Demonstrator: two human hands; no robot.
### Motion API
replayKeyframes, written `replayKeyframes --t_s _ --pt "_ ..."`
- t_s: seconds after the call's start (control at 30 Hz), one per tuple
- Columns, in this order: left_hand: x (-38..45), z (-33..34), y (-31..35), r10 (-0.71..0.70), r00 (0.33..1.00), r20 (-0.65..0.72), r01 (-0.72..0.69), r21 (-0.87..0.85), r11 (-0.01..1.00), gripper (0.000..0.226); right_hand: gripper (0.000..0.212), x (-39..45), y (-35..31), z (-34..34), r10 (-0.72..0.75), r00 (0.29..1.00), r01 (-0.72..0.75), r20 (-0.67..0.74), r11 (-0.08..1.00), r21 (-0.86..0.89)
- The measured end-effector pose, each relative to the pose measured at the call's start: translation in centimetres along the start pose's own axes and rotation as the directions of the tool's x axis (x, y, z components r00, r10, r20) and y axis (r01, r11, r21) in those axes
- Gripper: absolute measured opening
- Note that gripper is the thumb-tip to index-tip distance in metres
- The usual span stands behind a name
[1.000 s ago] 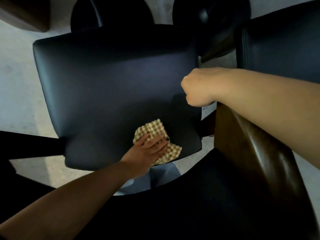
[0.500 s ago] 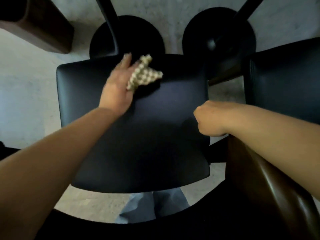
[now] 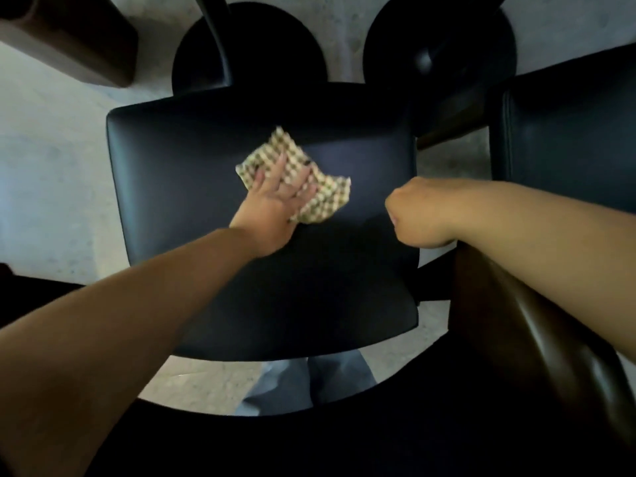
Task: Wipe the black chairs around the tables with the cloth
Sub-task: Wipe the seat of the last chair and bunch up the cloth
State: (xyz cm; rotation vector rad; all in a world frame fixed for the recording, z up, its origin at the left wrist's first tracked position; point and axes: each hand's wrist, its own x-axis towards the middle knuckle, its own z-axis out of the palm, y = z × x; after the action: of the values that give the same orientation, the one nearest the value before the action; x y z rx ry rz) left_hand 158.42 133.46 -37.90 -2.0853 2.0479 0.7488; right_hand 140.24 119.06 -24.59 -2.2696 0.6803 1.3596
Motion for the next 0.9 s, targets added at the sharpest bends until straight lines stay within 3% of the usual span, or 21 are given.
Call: replayKeyframes --t_s 0.07,0.23,0.4,0.53,0.6,0.67,0.7,0.73,0.77,0.83,0.9 --pt "-3.0 1.9 1.4 0.103 0.991 0.086 -0.113 0.117 0.987 0.076 0.02 0.0 0.0 0.1 -0.001 1.0 0.001 -0.01 1.0 -0.009" --pt "-8.6 4.8 2.7 0.33 0.918 0.218 -0.374 0.207 0.904 0.076 0.02 0.0 -0.2 0.2 0.018 1.0 -0.019 -0.012 0.998 -0.057" --pt "-12.4 7.3 2.8 0.44 0.783 0.439 -0.546 0.146 0.825 0.078 0.017 0.2 0.0 0.3 0.009 1.0 -0.01 -0.02 0.999 -0.042" --pt "-13.9 7.5 3.5 0.452 0.756 0.473 -0.531 0.041 0.846 0.073 0.018 0.3 -0.1 0.3 0.029 1.0 -0.029 -0.001 0.999 -0.043" --pt "-13.4 5.8 3.5 0.479 0.809 0.34 -0.456 -0.153 0.877 0.067 0.016 0.2 -0.2 0.3 0.052 0.999 -0.053 -0.014 0.997 -0.062" --pt "-12.5 2.9 3.1 0.35 0.936 0.043 -0.298 -0.435 0.85 0.063 0.015 0.1 -0.3 0.3 0.071 0.997 -0.073 -0.025 0.995 -0.062" --pt "-11.8 1.6 2.5 0.192 0.978 -0.087 -0.209 -0.509 0.835 0.06 0.015 0.0 -0.3 0.3 0.079 0.996 -0.081 -0.029 0.995 -0.06" --pt "-11.0 0.3 1.8 0.014 0.978 -0.21 -0.127 -0.538 0.833 0.057 0.015 -0.1 -0.4 0.3 0.085 0.996 -0.087 -0.032 0.995 -0.057" --pt "-9.9 -1.3 0.8 -0.17 0.942 -0.289 -0.03 -0.578 0.815 0.052 0.014 -0.1 -0.4 0.2 0.087 0.996 -0.089 -0.033 0.994 -0.057" --pt "-7.4 -4.6 -1.5 -0.483 0.824 -0.297 0.147 -0.71 0.689 0.048 0.013 -0.1 -0.4 0.2 0.099 0.995 -0.1 -0.023 0.994 -0.05" --pt "-4.6 -7.5 -4.4 -0.638 0.695 -0.332 0.218 -0.749 0.626 0.051 0.013 -0.1 -0.4 0.2 0.105 0.994 -0.105 -0.013 0.993 -0.046"
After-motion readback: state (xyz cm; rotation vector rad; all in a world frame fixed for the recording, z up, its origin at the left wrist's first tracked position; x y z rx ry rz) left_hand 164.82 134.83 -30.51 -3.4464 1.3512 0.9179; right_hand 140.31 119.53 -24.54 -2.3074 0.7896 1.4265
